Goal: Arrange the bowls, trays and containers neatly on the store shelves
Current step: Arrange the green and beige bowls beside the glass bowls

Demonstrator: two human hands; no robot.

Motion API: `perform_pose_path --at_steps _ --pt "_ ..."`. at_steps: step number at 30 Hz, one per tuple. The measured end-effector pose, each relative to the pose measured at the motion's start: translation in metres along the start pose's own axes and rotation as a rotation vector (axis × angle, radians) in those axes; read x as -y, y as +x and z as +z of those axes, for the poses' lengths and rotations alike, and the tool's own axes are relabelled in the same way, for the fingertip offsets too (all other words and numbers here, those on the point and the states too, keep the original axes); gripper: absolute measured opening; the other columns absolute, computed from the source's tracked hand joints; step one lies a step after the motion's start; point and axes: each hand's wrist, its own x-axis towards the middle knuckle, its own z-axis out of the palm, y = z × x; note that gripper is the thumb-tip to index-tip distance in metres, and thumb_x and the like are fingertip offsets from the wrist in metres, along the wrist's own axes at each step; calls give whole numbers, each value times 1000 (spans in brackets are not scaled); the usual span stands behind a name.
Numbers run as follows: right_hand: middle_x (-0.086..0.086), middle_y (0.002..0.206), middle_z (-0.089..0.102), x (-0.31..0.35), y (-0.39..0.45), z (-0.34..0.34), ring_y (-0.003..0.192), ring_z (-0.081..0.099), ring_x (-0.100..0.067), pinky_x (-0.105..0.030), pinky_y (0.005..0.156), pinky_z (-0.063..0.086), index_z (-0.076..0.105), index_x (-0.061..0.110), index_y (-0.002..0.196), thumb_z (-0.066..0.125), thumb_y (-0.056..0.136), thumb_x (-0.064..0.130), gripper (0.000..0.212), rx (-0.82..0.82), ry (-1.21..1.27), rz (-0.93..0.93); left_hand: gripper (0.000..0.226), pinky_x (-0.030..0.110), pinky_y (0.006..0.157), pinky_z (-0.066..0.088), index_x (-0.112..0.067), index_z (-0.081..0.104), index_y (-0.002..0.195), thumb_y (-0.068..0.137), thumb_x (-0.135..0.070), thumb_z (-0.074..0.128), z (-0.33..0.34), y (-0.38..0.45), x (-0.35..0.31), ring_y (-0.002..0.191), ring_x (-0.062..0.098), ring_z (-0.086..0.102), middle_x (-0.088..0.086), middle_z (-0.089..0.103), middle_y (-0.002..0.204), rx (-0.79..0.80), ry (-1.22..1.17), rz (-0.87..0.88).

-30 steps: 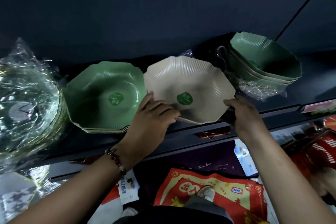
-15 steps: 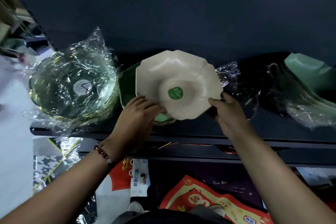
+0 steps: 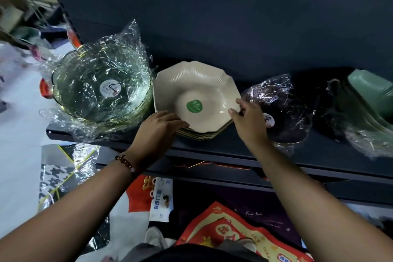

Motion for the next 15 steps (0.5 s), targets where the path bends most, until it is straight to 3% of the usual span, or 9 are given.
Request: perform_pose_path --at_steps 4,7,15 --pt "-15 149 34 -11 -11 14 137 32 -30 -41 110 32 56 12 132 46 99 32 40 38 -236 -140 31 39 87 47 -17 74 104 83 -8 53 9 -4 8 89 29 64 1 72 100 37 18 -26" --pt "-13 160 14 -15 -13 16 147 9 -31 -44 115 20 46 14 140 37 101 34 44 94 -338 -165 31 39 97 43 -16 73 106 85 -11 51 16 -5 8 91 29 64 2 72 102 33 20 -36" --pt "-10 161 6 -9 -11 8 148 3 -27 -41 117 13 33 15 148 32 102 40 52 185 -399 -133 36 45 105 38 -16 70 114 91 -31 47 20 -3 -4 97 24 66 2 72 108 81 37 -74"
